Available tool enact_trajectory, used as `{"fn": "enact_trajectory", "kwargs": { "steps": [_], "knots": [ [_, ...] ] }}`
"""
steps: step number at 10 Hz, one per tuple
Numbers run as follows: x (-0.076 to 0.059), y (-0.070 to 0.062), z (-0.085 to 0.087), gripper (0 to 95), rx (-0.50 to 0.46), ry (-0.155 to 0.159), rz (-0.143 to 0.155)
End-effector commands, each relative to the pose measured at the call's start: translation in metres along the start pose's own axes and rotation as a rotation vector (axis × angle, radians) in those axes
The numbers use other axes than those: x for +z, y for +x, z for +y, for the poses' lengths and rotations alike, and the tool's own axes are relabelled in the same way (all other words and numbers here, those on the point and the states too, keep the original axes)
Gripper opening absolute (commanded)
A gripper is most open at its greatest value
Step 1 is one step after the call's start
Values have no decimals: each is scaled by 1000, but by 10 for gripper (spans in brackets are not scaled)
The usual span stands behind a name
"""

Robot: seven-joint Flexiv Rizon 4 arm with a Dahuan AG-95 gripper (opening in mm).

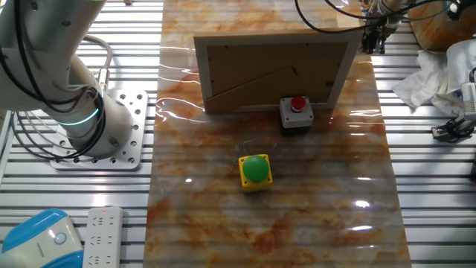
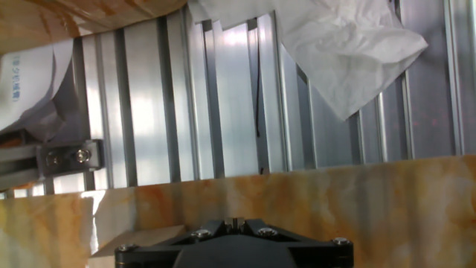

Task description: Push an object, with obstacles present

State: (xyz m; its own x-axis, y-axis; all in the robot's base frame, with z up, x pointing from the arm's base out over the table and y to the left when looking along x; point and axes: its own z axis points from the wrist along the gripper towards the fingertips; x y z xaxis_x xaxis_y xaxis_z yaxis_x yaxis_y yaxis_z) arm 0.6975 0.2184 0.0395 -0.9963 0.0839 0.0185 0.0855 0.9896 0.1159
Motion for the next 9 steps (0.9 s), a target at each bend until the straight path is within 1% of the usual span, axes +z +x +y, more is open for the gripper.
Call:
{"fn": "enact_trajectory", "kwargs": {
  "steps": [1, 3, 5, 9],
  "knots": [
    [-1, -1, 2, 0, 14, 2, 1],
    [-1, -2, 9, 0, 27, 4, 0],
    [0, -3, 11, 0, 28, 5, -1],
    [-2, -6, 21, 0, 44, 8, 1]
  ]
}}
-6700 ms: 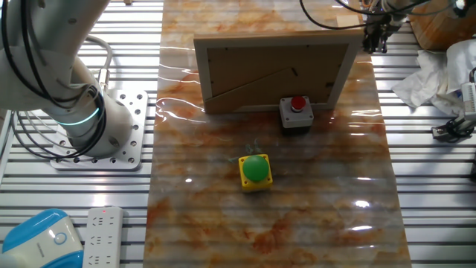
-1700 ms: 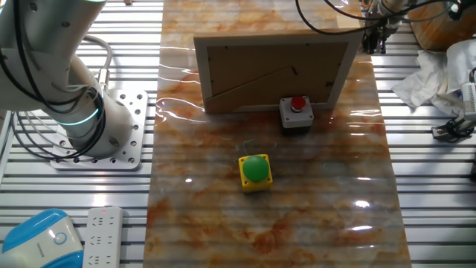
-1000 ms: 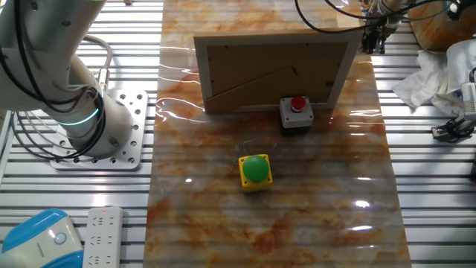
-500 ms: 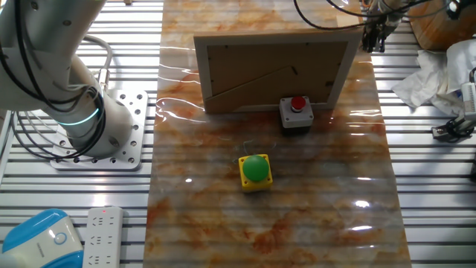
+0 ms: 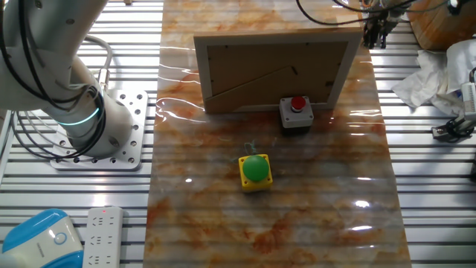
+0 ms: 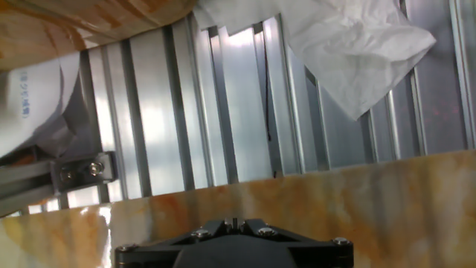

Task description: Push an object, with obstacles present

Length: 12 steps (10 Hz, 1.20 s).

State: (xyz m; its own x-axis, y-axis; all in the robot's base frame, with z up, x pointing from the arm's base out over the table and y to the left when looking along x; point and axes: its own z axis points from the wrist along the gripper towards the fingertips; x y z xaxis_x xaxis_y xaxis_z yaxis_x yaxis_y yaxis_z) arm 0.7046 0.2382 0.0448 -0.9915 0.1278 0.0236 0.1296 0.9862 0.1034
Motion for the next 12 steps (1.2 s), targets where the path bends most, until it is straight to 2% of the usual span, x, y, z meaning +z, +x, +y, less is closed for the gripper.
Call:
{"fn": "enact_trajectory", "kwargs": {
  "steps": [1, 12],
  "knots": [
    [0, -1, 2, 0, 0, -1, 1],
    [4, 0, 20, 0, 20, 3, -12]
  ]
}}
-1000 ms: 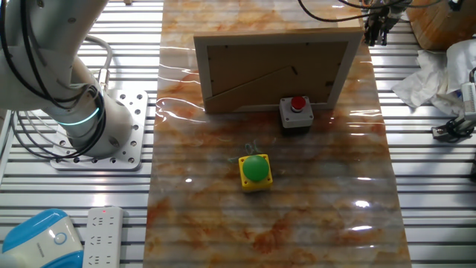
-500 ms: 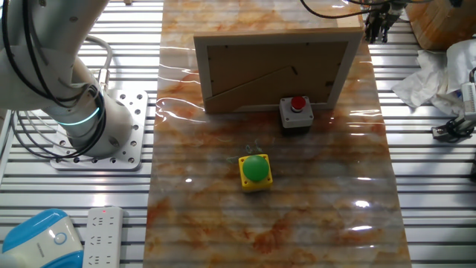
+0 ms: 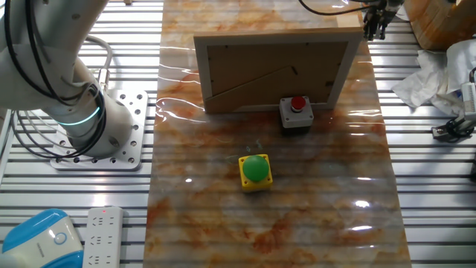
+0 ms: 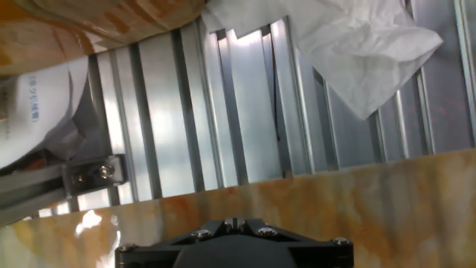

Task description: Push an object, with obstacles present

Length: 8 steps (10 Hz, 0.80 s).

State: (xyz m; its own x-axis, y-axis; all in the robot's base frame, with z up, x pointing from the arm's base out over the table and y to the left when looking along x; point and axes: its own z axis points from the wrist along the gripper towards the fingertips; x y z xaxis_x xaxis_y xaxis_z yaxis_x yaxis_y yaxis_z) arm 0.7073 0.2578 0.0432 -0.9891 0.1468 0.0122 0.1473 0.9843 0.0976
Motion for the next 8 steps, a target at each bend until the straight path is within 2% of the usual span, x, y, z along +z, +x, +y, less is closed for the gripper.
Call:
{"fn": "enact_trajectory", "kwargs": {
  "steps": [1, 5, 8],
  "knots": [
    [1, 1, 3, 0, 3, -4, 1],
    [3, 4, 10, 0, 13, -21, -4],
    [8, 7, 16, 0, 19, -18, -7]
  ]
}}
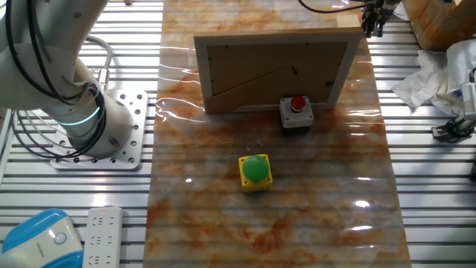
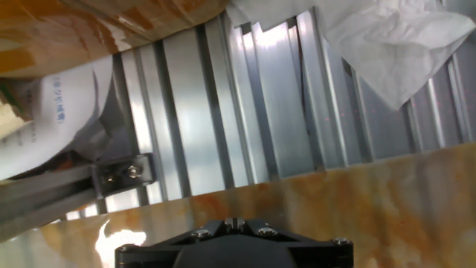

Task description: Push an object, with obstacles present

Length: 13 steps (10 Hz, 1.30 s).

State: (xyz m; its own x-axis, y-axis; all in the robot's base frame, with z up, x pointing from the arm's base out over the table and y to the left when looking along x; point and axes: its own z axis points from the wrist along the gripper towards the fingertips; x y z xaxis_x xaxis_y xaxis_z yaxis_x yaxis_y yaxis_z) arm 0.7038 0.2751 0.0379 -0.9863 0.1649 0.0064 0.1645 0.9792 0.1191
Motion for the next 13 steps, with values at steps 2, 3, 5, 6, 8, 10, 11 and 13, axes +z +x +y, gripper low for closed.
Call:
{"fn": "enact_trajectory", "kwargs": {
  "steps": [2, 3, 5, 6, 8, 10, 11, 13],
  "knots": [
    [4, 4, 2, 0, 6, 3, -3],
    [5, 8, 2, 0, 5, 3, -7],
    [5, 15, 0, 0, 5, -1, -17],
    [4, 17, 0, 0, 7, -1, -10],
    [2, 24, 0, 0, 9, 0, -12],
    [5, 36, -3, 0, 5, 4, -14],
    [5, 40, -4, 0, 3, 4, -16],
    [0, 50, -6, 0, 6, 3, -14]
  ]
}}
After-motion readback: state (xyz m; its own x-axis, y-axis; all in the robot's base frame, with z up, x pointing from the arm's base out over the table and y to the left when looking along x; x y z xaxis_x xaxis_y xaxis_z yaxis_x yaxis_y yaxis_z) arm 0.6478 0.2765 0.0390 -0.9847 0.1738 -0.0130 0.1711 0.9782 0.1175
